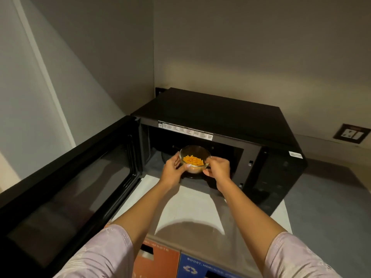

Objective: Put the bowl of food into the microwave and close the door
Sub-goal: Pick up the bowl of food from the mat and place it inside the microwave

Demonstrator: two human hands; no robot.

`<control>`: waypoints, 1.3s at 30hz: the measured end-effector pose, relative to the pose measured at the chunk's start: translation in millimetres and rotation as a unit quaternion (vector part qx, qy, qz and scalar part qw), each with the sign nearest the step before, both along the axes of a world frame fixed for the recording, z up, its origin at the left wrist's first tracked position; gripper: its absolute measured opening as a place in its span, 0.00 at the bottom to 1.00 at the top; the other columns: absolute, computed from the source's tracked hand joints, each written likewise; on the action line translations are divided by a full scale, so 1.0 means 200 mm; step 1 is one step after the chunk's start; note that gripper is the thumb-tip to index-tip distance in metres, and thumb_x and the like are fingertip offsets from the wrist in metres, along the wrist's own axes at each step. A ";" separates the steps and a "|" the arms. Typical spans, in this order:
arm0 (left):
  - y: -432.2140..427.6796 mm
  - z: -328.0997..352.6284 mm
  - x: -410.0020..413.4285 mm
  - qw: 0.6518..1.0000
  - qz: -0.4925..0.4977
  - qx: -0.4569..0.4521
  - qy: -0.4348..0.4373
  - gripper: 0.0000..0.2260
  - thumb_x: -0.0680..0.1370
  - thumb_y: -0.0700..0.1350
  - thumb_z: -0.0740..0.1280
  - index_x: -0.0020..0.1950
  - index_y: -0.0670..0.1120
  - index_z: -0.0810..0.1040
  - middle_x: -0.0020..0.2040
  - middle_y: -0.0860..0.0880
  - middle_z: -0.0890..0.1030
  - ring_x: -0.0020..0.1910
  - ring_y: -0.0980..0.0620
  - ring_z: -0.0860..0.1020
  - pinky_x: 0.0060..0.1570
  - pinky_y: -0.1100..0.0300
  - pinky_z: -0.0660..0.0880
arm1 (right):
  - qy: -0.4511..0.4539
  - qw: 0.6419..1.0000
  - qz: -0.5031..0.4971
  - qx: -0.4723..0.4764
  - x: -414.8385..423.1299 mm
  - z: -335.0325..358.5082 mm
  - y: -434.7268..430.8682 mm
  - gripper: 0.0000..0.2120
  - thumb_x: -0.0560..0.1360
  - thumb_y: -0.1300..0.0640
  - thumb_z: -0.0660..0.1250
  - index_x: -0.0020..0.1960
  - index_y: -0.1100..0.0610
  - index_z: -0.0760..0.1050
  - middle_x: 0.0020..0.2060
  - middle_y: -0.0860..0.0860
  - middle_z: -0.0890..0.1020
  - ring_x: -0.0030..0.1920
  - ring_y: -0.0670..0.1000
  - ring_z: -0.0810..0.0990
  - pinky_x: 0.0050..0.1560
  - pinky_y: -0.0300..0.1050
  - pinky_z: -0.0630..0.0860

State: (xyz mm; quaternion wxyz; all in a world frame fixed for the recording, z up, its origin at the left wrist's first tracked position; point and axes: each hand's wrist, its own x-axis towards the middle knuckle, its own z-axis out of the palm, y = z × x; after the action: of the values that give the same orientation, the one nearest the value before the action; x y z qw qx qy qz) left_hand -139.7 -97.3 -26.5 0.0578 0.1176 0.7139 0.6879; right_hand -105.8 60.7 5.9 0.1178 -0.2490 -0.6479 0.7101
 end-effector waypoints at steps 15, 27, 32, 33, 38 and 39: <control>0.16 -0.17 -0.46 0.998 0.039 -0.038 -0.024 0.19 0.76 0.36 0.70 0.65 0.34 0.72 0.64 0.36 0.79 0.66 0.40 0.76 0.69 0.44 0.70 | -0.010 0.999 -0.023 -0.030 -0.49 -0.22 0.10 0.04 0.76 0.57 0.66 0.42 0.51 0.76 0.41 0.51 0.80 0.41 0.50 0.80 0.32 0.40 0.77; 0.18 -0.13 -0.47 0.991 0.029 -0.130 -0.024 0.23 0.77 0.44 0.70 0.70 0.39 0.70 0.66 0.39 0.77 0.67 0.41 0.74 0.69 0.46 0.70 | 0.000 0.999 0.036 -0.016 -0.56 -0.24 0.15 0.06 0.78 0.61 0.63 0.48 0.53 0.78 0.47 0.54 0.79 0.42 0.49 0.79 0.45 0.44 0.79; 0.09 -0.08 -0.32 0.983 0.010 -0.185 -0.002 0.32 0.77 0.53 0.68 0.77 0.45 0.60 0.73 0.42 0.71 0.72 0.41 0.69 0.71 0.48 0.67 | -0.029 0.991 0.031 0.127 -0.44 -0.23 0.14 0.20 0.79 0.51 0.62 0.70 0.52 0.70 0.58 0.54 0.78 0.56 0.57 0.77 0.52 0.48 0.74; 0.06 -0.07 -0.27 0.980 0.008 -0.198 0.001 0.35 0.77 0.54 0.68 0.79 0.46 0.56 0.75 0.42 0.69 0.74 0.41 0.67 0.71 0.48 0.66 | -0.024 0.990 0.015 0.141 -0.40 -0.22 0.12 0.21 0.78 0.51 0.63 0.70 0.53 0.70 0.57 0.55 0.79 0.53 0.56 0.78 0.52 0.48 0.73; -0.15 -0.03 -0.01 0.950 0.018 -0.304 0.064 0.38 0.78 0.57 0.66 0.80 0.50 0.49 0.80 0.47 0.58 0.79 0.43 0.53 0.77 0.46 0.55 | 0.011 0.966 0.007 0.258 -0.14 -0.21 -0.02 0.26 0.78 0.50 0.64 0.74 0.56 0.64 0.68 0.59 0.73 0.63 0.60 0.74 0.63 0.54 0.71; -0.20 -0.01 0.05 0.942 0.025 -0.323 0.092 0.37 0.78 0.58 0.65 0.80 0.50 0.50 0.81 0.48 0.55 0.80 0.45 0.50 0.78 0.48 0.50 | 0.019 0.962 0.019 0.272 -0.08 -0.20 -0.06 0.27 0.78 0.50 0.64 0.74 0.56 0.62 0.71 0.57 0.69 0.67 0.60 0.71 0.65 0.54 0.69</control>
State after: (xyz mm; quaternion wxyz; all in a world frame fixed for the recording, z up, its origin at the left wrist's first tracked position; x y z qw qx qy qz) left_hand -129.0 -137.0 -28.0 0.0091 0.1378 0.9027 0.4075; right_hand -122.5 49.7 -34.1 0.1803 -0.1817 -0.8188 0.5138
